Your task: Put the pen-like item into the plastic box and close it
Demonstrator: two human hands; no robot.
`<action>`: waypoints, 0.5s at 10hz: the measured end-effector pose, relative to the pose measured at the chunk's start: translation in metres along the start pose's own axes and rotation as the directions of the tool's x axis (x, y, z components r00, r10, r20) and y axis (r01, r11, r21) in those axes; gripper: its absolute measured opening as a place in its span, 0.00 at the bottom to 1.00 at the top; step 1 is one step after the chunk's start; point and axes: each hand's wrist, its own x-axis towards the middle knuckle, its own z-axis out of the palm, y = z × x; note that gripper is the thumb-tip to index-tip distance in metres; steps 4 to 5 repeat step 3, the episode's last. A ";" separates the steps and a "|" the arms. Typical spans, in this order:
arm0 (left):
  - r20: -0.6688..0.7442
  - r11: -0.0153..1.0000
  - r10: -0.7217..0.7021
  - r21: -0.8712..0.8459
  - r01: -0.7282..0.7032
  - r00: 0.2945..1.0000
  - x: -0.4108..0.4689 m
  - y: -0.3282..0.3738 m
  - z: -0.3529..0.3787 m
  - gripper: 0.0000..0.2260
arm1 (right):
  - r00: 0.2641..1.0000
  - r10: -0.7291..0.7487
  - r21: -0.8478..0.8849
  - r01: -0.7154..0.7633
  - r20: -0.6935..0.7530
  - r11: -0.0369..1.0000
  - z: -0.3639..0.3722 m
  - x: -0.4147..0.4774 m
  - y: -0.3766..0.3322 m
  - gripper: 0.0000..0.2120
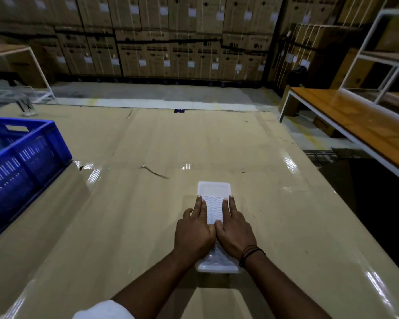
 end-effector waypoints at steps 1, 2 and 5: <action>0.033 0.999 0.026 -0.025 -0.025 0.999 0.004 -0.004 -0.005 0.37 | 1.000 0.005 -0.011 -0.005 0.003 1.000 -0.005 0.001 0.002 0.34; 0.033 0.998 0.064 -0.023 -0.063 0.997 0.004 -0.010 -0.010 0.35 | 1.000 0.002 -0.030 -0.002 0.005 1.000 -0.008 -0.001 0.002 0.34; 0.019 0.997 0.075 -0.013 -0.074 0.997 0.000 -0.009 -0.023 0.33 | 0.999 0.016 -0.023 -0.016 -0.028 1.000 -0.017 -0.001 0.001 0.37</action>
